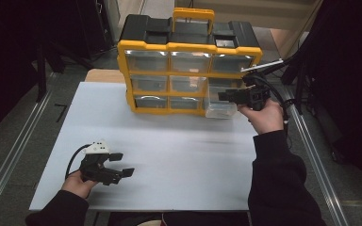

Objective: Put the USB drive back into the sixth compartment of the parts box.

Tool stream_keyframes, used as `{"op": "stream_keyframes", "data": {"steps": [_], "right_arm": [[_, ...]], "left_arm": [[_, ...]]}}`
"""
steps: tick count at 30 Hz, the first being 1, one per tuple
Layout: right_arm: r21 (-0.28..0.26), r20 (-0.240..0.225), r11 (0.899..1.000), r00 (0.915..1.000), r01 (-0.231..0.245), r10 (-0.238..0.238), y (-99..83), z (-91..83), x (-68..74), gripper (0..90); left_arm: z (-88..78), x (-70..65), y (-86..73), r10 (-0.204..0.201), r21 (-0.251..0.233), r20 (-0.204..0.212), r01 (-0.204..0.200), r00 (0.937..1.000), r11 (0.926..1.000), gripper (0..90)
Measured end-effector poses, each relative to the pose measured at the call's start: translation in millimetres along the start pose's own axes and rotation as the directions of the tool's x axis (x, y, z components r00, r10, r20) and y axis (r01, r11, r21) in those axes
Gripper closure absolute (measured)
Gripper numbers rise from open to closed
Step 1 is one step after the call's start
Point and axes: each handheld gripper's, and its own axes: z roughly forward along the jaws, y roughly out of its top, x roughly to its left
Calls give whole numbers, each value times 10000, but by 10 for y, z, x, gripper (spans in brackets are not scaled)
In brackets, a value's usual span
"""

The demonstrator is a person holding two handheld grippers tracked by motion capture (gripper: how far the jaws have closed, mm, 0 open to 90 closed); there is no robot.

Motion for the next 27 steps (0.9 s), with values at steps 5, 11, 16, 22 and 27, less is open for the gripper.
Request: {"op": "stream_keyframes", "data": {"steps": [5,11,16,22,27], "right_arm": [[-127,-655,9998,9978,118,-126,-44,-70,71,472],[-112,-1122,9992,9929,396,-406,-104,-113,222,446],[-59,-1490,9969,9858,781,-781,-194,-90,360,407],[123,-1836,9932,9766,1160,-1118,-355,-46,456,352],[392,-1933,9858,9692,1631,-1526,-525,14,510,315]], "left_arm": [[1,-18,0,82,91,36,-83,10000,9999,215],[0,-26,0,51,19,48,-51,10000,10000,215],[1,-24,8,80,-15,67,-80,9999,10000,215],[-2,-21,10,50,-55,73,-49,10000,10000,214],[-10,-21,15,60,-73,44,-59,10000,10000,215]]}}
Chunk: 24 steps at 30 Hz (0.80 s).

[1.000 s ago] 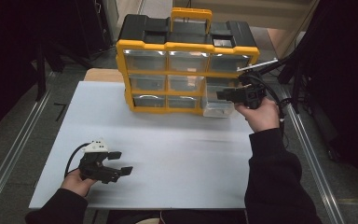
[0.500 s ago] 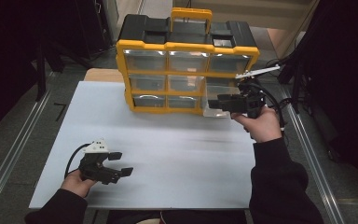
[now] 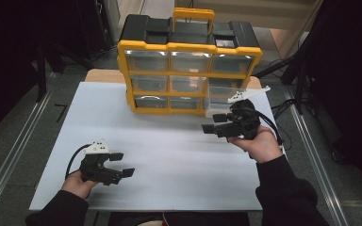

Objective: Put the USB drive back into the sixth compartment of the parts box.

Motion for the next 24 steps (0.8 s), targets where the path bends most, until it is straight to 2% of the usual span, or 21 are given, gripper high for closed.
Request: {"op": "stream_keyframes", "data": {"steps": [4,9,13,17,20,24], "right_arm": [[84,-211,9999,9998,-57,59,-106,66,4,277],[423,-451,9991,9990,-27,46,-233,185,-14,272],[611,-368,9981,9993,-79,102,-316,303,-23,271],[731,-252,9972,9996,122,-104,-388,393,-17,271],[725,-218,9969,9993,314,-299,-471,435,-12,270],[667,-212,9974,9995,260,-246,-594,512,-41,267]], "left_arm": [[3,1,1,4,-11,7,-4,10000,10000,215],[8,2,1,27,-2,12,-27,10000,10000,215],[13,5,3,-16,21,20,16,10000,10000,215],[14,8,1,0,35,26,0,10000,10000,215],[13,4,-3,-14,48,11,14,10000,10000,214],[19,-11,-2,89,79,3,-89,10000,9999,215]]}}
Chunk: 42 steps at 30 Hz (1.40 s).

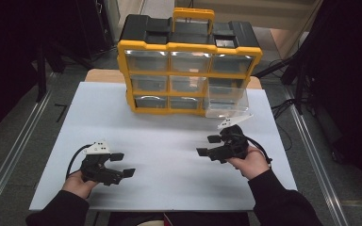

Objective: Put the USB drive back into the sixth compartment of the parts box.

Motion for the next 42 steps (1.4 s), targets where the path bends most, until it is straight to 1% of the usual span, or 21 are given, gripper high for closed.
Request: {"op": "stream_keyframes", "data": {"steps": [3,5,7,9,12,16,24,30,32,38,42], "right_arm": [[-9,-66,10000,10000,-60,60,-85,54,-43,267],[59,-23,9999,9999,-115,115,-147,83,-70,267],[-5,15,9998,9998,-182,182,-214,109,-92,265],[15,159,9997,9996,-253,252,-274,127,-102,264],[115,298,9998,9994,-190,186,-358,135,-117,264],[129,368,9995,9990,-273,268,-476,114,-134,264],[112,480,9989,9979,-444,439,-632,65,-168,264],[-61,614,9990,9971,-452,455,-716,15,-184,264],[-41,670,9991,9968,-429,431,-753,-2,-191,264],[-64,785,9984,9953,-570,573,-870,-49,-224,264],[-63,844,9982,9947,-591,594,-902,-52,-233,264]], "left_arm": [[4,0,1,7,-14,12,-7,10000,10000,215],[-1,5,0,-2,-28,27,3,10000,10000,215],[0,8,-1,-37,-34,20,38,10000,10000,215],[-3,10,-1,-58,-45,49,58,10000,10000,215],[-4,6,-2,-56,-53,36,56,10000,10000,214],[-4,5,-3,-69,-84,45,69,10000,9999,215],[-4,10,-1,-74,-111,53,75,10000,9999,215],[-13,13,-1,-82,-132,65,83,9999,9999,215],[-14,17,-1,-84,-127,49,84,10000,9999,215],[-20,25,0,-145,-162,2,145,9999,9998,215],[-25,34,-1,-138,-217,45,139,9999,9997,214]]}}
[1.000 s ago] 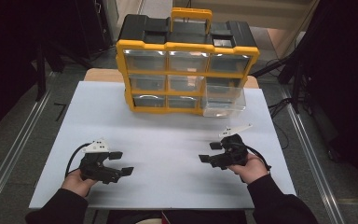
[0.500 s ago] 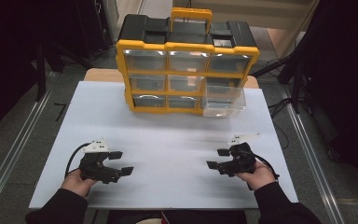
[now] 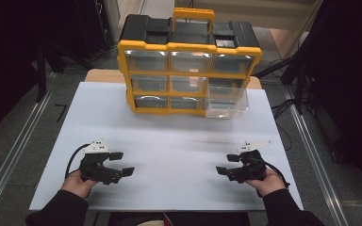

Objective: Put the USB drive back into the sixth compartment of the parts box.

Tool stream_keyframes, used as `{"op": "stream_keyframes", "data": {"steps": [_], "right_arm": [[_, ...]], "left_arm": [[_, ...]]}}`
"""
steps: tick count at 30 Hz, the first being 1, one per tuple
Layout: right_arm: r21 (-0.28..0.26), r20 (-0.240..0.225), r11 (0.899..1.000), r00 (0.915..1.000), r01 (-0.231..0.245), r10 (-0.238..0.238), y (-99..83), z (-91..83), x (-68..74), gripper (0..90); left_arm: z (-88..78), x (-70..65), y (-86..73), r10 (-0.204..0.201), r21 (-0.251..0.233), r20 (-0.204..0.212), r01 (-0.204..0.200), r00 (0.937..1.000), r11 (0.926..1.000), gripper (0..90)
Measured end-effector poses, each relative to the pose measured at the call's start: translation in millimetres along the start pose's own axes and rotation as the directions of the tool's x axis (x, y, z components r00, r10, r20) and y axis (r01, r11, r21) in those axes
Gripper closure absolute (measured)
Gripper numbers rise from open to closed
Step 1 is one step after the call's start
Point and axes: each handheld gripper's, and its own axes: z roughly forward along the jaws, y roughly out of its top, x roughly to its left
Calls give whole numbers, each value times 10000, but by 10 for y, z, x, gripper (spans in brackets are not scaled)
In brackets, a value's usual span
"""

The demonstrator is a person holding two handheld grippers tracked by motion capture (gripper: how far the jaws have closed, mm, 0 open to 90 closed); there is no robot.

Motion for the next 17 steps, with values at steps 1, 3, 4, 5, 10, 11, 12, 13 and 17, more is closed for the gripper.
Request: {"op": "stream_keyframes", "data": {"steps": [1,3,4,5,10,11,12,13,17], "right_arm": [[-11,-2,10000,10000,-21,21,0,0,-2,265],[-69,10,10000,10000,-41,41,2,0,-10,264],[-34,19,10000,10000,-57,57,1,0,-13,264],[-27,22,10000,10000,-53,53,0,1,-14,264],[-26,-28,10000,10000,-31,31,4,4,-13,264],[-20,-35,10000,10000,3,-4,5,6,-11,265],[-22,-56,10000,10000,78,-78,5,8,-9,264],[-29,-53,10000,10000,75,-75,5,9,-7,264],[-34,-77,10000,10000,-5,5,11,8,-13,263]], "left_arm": [[-1,5,0,-15,-16,-26,15,10000,10000,214],[-3,10,1,-47,30,-43,48,10000,10000,215],[-4,11,2,-39,47,-49,39,10000,10000,214],[-3,8,3,-33,42,-50,33,10000,10000,215],[5,3,3,-6,28,-33,6,10000,10000,215],[5,5,4,-3,37,-26,4,10000,10000,214],[5,5,4,-14,29,-28,14,10000,10000,215],[7,5,4,-29,20,-42,29,10000,10000,215],[11,10,5,-6,63,23,6,10000,10000,215]]}}
